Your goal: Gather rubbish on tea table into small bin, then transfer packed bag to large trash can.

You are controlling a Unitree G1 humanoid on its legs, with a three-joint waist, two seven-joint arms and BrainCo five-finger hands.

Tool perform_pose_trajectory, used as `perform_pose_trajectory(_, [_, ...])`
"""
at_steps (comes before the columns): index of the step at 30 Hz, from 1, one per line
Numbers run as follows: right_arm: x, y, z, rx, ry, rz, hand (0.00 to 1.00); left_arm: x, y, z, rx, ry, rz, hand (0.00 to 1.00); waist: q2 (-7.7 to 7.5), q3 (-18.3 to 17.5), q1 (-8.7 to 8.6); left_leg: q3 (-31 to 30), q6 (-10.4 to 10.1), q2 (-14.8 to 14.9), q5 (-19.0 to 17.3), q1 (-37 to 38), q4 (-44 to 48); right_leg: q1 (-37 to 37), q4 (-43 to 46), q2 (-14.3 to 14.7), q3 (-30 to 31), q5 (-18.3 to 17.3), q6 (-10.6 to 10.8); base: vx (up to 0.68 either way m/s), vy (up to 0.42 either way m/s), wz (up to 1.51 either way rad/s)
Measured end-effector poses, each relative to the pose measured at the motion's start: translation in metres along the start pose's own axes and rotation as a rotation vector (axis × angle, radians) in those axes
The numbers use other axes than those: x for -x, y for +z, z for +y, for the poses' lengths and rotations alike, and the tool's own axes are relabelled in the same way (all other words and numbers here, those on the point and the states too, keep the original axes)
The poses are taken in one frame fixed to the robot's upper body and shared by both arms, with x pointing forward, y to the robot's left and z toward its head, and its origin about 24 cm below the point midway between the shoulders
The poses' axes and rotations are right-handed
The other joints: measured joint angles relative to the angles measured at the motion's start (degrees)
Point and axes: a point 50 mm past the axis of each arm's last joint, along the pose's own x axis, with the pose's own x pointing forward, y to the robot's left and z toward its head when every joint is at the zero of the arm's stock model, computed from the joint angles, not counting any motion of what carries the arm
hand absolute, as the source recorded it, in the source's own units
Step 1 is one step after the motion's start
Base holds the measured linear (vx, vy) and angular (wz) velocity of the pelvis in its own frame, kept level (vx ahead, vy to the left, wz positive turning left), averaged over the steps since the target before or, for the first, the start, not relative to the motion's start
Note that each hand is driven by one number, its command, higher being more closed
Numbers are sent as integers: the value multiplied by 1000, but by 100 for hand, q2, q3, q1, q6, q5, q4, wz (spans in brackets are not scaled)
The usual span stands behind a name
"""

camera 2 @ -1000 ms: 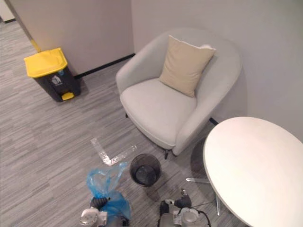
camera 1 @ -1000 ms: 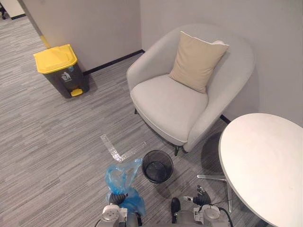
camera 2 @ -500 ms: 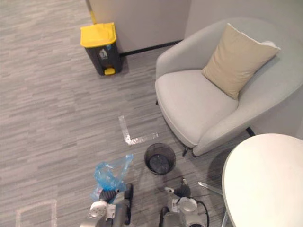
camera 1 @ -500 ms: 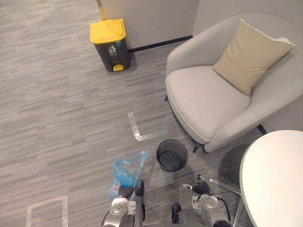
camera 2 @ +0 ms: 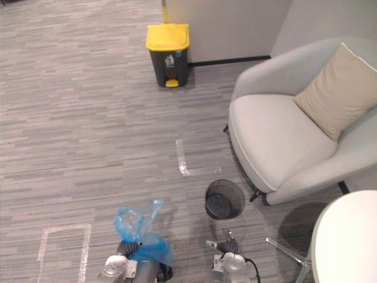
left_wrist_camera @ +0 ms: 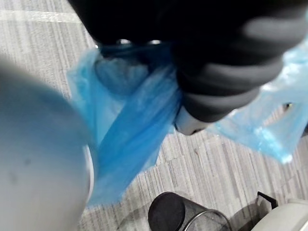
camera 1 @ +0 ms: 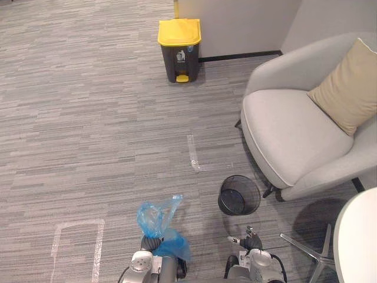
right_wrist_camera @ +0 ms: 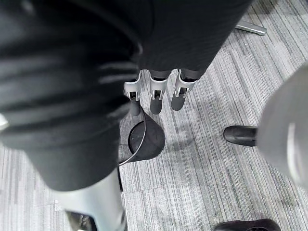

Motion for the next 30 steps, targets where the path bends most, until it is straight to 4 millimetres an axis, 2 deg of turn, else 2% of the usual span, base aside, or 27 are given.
perform_pose_trajectory(1, [0, 0, 0, 1, 1, -1, 0, 0, -1, 3, -7, 7, 2, 100, -69, 26, -18, -27, 27, -76, -109, 40, 91, -154, 477, -85, 132, 53, -114, 212, 164, 11])
perform_pose_trajectory(2, [-1, 3, 1, 2, 5, -8, 0, -1, 1, 5, -8, 11, 0, 100, -56, 47, -7, -54, 89, -81, -214, 127, 143, -680, 1650, -143, 436, 211, -343, 238, 167, 14])
perform_pose_trajectory(3, [0, 3, 3, -3, 9, -6, 0, -2, 1, 7, -3, 18, 1, 100, -16, 71, -36, -149, 123, -65, -299, 279, 140, -1006, 2278, -57, 623, 148, -454, 254, 154, 17])
perform_pose_trajectory(5, [1, 1, 6, -3, 21, -3, 0, -2, 1, 10, 9, 33, 2, 100, -14, 80, -51, -277, 165, -56, -406, 599, -8, -1241, 2499, 256, 600, -193, -518, 283, 50, 24])
perform_pose_trajectory(6, [0, 1, 6, 1, 23, -5, 0, -2, 2, 11, 14, 39, 1, 100, -25, 75, -50, -318, 189, -59, -417, 712, -92, -1298, 2412, 368, 544, -231, -569, 336, 3, 26])
perform_pose_trajectory(8, [0, 4, 5, 3, 21, -12, 0, -4, 6, 12, 14, 42, -9, 100, -12, 85, -77, -488, 132, -58, -452, 1105, -409, -1582, 1822, 807, 240, -200, -652, 371, -12, 37])
perform_pose_trajectory(9, [0, 3, 4, 3, 19, -11, 0, -4, 7, 12, 15, 41, -13, 100, -7, 88, -103, -552, 116, -57, -458, 1200, -487, -1684, 1628, 907, 170, -153, -723, 505, -41, 51])
perform_pose_trajectory(11, [0, 2, 0, -7, 5, -8, 0, -6, 10, 11, 15, 39, -21, 100, -29, 76, -171, -827, -26, -111, -538, 1605, -791, -1798, 838, 1150, 125, 242, -1161, 534, -67, 71])
perform_pose_trajectory(12, [0, -1, -2, -11, -3, 1, 0, -6, 10, 11, 16, 40, -21, 100, -95, 37, -182, -912, -98, -126, -579, 1726, -846, -1747, 585, 1178, 107, 485, -1221, 604, -97, 87])
perform_pose_trajectory(13, [1, -6, -8, -21, -19, 14, 0, -5, 7, 12, 32, 48, -8, 100, 1, 17, -223, -1075, -237, -44, -661, 1808, -765, -1624, 503, 1211, -31, 779, -1462, 610, -93, 68])
perform_pose_trajectory(14, [-1, -1, -10, -32, -30, 3, 0, -5, 7, 10, 45, 52, -9, 100, 118, 7, -190, -1078, -443, 78, -592, 1691, -510, -1466, 357, 1295, -114, 758, -1535, 830, -136, 52])
perform_pose_trajectory(15, [-3, 2, -12, -34, -36, -4, 0, -4, 6, 9, 52, 54, -4, 100, 145, 19, -180, -1000, -632, 128, -485, 1599, -149, -1263, 180, 1356, -126, 724, -1584, 453, -72, 16])
perform_pose_trajectory(16, [-3, 4, -13, -34, -37, -6, 0, -4, 5, 10, 63, 59, 1, 100, 158, 25, -177, -945, -727, 155, -430, 1539, 96, -1136, 81, 1386, -116, 721, -1588, 564, -68, 6])
perform_pose_trajectory(17, [-2, 2, -13, -35, -38, -2, 0, -1, -1, 8, 110, 74, 22, 100, 152, 35, -142, -703, -1124, 313, -152, 1140, 1431, -485, -383, 1470, 58, 709, -1607, 445, -21, -2])
perform_pose_trajectory(18, [-1, 2, -8, -44, -29, -4, 0, 0, -3, 7, 126, 76, 27, 100, 124, 62, -97, -362, -848, 496, -301, 980, 2129, -99, -571, 1499, 144, 672, -1635, 642, -15, -4])
perform_pose_trajectory(19, [-1, 2, -8, -46, -30, -4, 0, 0, -3, 6, 129, 76, 25, 100, 108, 77, -73, -225, -741, 578, -376, 894, 2379, 64, -628, 1494, 179, 644, -1664, 458, 34, -19])
perform_pose_trajectory(20, [-2, 5, -7, -47, -28, -10, 0, 1, -3, 1, 140, 66, 24, 100, 78, 90, -10, 40, -586, 744, -630, 533, 2622, 379, -695, 1450, 301, 614, -1710, 431, 52, -23])
perform_pose_trajectory(22, [-6, 16, -5, -50, -22, -37, 0, 0, 2, -1, 146, 60, 5, 100, 43, 109, 33, 68, -505, 754, -730, -12, 2146, 525, -696, 1303, 459, 575, -1668, 431, 171, -38])
perform_pose_trajectory(24, [-8, 25, -3, -59, -21, -59, 0, -3, 12, -2, 144, 55, -21, 100, 12, 202, 61, -49, -528, 688, -489, -436, 1042, 755, -688, 1024, 515, 353, -1333, 353, 201, -31])
perform_pose_trajectory(25, [-8, 25, -4, -61, -24, -59, 0, -4, 13, -3, 143, 52, -24, 100, 26, 211, 64, -132, -538, 665, -341, -490, 754, 813, -688, 979, 526, 270, -1252, 210, 155, -18])
perform_pose_trajectory(26, [-8, 24, -7, -64, -35, -57, 0, -3, 13, -7, 144, 43, -24, 100, 103, 206, 86, -391, -628, 635, 207, -480, -79, 970, -690, 940, 606, 70, -1038, 364, 311, -24])
perform_pose_trajectory(27, [-8, 18, -11, -58, -51, -35, 0, -3, 14, -10, 142, 32, -24, 100, 148, 196, 141, -445, -578, 599, 1073, -458, -307, 1104, -730, 868, 756, -188, -731, 444, 372, -17])
perform_pose_trajectory(28, [-7, 16, -5, -63, -40, -25, 0, -7, 22, -8, 131, 34, -44, 100, 38, 182, 132, -387, -540, 439, 880, -487, -284, 1054, -761, 714, 856, -154, -815, 375, 312, -10])
perform_pose_trajectory(29, [-6, 15, -4, -67, -39, -19, 0, -8, 23, -6, 128, 37, -49, 100, 29, 183, 143, -369, -503, 409, 737, -517, -200, 1026, -704, 685, 923, -109, -844, 352, 275, -12])
perform_pose_trajectory(30, [-5, 12, 0, -73, -30, -9, 0, -8, 20, -4, 121, 40, -37, 100, 3, 184, 166, -272, -453, 349, 504, -475, 6, 999, -495, 574, 1080, -27, -761, 360, 271, -27])
